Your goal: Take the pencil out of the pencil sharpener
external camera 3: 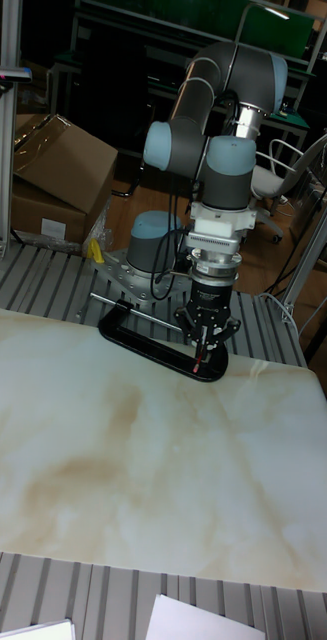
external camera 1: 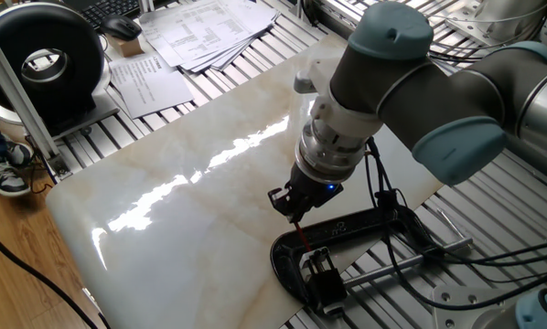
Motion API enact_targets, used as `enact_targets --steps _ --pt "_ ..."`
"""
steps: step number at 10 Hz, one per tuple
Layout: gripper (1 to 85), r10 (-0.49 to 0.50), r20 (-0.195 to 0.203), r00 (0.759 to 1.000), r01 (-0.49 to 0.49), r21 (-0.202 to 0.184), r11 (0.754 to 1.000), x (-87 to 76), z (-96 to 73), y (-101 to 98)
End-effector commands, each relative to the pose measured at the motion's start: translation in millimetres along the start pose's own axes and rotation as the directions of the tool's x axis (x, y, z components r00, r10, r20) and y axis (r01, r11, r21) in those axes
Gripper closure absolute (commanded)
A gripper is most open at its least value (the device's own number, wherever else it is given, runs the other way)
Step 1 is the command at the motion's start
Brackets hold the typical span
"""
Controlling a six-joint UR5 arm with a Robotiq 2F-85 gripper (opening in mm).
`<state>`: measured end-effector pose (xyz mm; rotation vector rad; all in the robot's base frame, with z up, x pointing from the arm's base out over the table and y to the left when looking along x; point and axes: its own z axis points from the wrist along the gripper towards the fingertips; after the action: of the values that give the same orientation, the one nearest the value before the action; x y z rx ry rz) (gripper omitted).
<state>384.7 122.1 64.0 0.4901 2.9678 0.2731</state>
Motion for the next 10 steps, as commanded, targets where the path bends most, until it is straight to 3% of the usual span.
enact_targets --steps 1,3,6,10 --pt "67.7 -0.015 0.002 1.0 0.015 -0.012 1.0 -1.4 -1.0 3.5" --pt "62.0 -0.025 0.005 1.0 0.025 -0.012 1.0 -2.3 -1.0 3.8" --pt "61.7 -0.036 0.007 0.999 0.036 0.001 0.999 -4.7 -2.7 1.4" --pt "62.0 -0.081 -0.03 0.996 0.082 0.025 0.996 -16.0 -28.7 -2.7"
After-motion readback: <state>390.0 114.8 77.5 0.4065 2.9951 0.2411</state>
